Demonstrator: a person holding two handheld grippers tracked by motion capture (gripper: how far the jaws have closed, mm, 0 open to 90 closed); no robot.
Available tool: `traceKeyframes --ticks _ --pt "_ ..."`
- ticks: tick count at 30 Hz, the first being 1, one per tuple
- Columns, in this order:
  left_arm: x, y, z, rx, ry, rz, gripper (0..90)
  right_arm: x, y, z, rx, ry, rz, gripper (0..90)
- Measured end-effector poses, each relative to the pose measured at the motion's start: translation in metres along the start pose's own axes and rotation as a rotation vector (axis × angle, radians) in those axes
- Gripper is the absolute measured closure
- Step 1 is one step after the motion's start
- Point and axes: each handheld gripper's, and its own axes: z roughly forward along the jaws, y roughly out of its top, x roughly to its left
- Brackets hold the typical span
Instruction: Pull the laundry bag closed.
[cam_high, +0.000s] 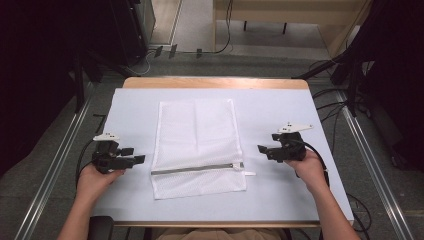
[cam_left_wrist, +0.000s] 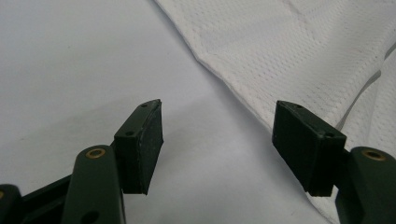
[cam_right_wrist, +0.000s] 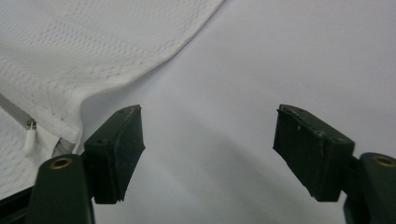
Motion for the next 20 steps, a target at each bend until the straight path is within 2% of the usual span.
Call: traceKeyframes --ticks 3,20 --pt "-0.0003 -0.0001 0.0005 0.003 0.005 0.005 34.1 -0.0001 -0.0003 -0.0001 0.008 0.024 -0.014 21.8" --pt "-0.0007 -0.0009 0.0060 0.036 0.006 0.004 31.1 -0.0010 -0.0013 0.0022 0.035 0.020 -0.011 21.9"
